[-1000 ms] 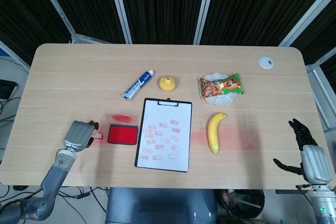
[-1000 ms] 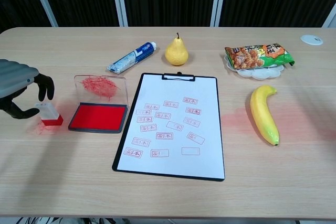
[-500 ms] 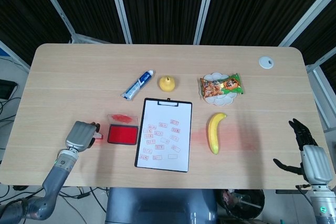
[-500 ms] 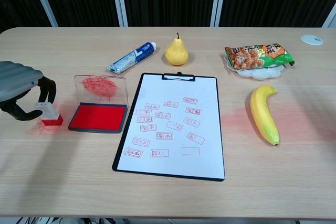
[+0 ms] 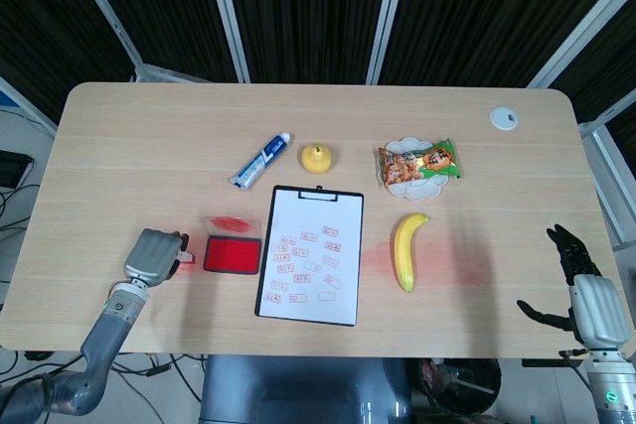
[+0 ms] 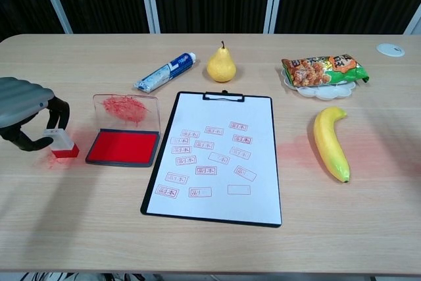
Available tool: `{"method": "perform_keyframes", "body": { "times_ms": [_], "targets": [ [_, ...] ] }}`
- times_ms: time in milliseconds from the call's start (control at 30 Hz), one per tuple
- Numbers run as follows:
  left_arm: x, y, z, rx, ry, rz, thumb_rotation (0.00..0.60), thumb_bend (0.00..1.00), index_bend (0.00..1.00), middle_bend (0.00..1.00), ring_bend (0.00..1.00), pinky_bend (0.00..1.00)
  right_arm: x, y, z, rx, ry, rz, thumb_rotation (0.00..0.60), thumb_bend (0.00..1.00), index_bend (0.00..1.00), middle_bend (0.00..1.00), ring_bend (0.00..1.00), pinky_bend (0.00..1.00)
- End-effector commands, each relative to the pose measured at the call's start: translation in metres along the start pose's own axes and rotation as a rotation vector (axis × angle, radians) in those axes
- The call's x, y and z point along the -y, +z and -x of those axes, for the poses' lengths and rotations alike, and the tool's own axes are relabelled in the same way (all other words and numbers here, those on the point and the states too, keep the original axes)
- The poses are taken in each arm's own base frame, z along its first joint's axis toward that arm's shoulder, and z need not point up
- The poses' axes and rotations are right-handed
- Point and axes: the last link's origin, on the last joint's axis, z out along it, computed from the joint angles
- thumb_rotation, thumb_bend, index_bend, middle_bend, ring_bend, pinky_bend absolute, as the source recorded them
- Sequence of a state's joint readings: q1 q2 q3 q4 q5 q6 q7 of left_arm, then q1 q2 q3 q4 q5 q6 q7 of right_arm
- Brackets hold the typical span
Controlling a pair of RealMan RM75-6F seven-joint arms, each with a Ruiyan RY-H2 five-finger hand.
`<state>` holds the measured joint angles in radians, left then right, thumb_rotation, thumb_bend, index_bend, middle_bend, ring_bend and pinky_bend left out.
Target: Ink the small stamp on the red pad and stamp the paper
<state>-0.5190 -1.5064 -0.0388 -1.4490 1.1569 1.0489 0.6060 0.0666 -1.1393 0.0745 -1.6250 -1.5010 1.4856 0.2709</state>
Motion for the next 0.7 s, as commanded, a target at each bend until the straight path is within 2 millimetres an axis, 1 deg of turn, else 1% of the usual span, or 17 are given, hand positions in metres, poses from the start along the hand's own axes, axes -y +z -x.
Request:
{"method": "perform_keyframes", "body": {
  "times_ms": [33,467,567,700],
  "targets": [
    [0.0004,-0.0004,0.0005,0.001,0.005,0.0,0.6,0.35,0.48,0.49,0.82,0.96,-0.0001,-0.0001,0.0001,0.001,0.001,0.001,0.6,0.12,0.0,0.0,0.0,0.22],
    [0.0025,0.0,0.0024,0.005,0.006,-0.008,0.6,0.36,0.5,0.52,0.82,0.96,0.0001,-0.0002,-0.0001,0.0,0.0,0.0,0.6,0.12,0.0,0.0,0.0,0.22],
    [0.0024,0.0001,0.0023,0.005,0.006,-0.007,0.6,0.4,0.51,0.53,0.82,0.96,0.0001,-0.0002,-0.0001,-0.001,0.001,0.0,0.6,0.12,0.0,0.0,0.0,0.22],
    [0.002,-0.0004,0.0024,0.001,0.004,-0.005,0.6,0.47,0.53,0.56,0.82,0.96,0.0003,-0.0003,0.0,0.0,0.001,-0.001,0.6,0.12,0.0,0.0,0.0,0.22]
  ]
}}
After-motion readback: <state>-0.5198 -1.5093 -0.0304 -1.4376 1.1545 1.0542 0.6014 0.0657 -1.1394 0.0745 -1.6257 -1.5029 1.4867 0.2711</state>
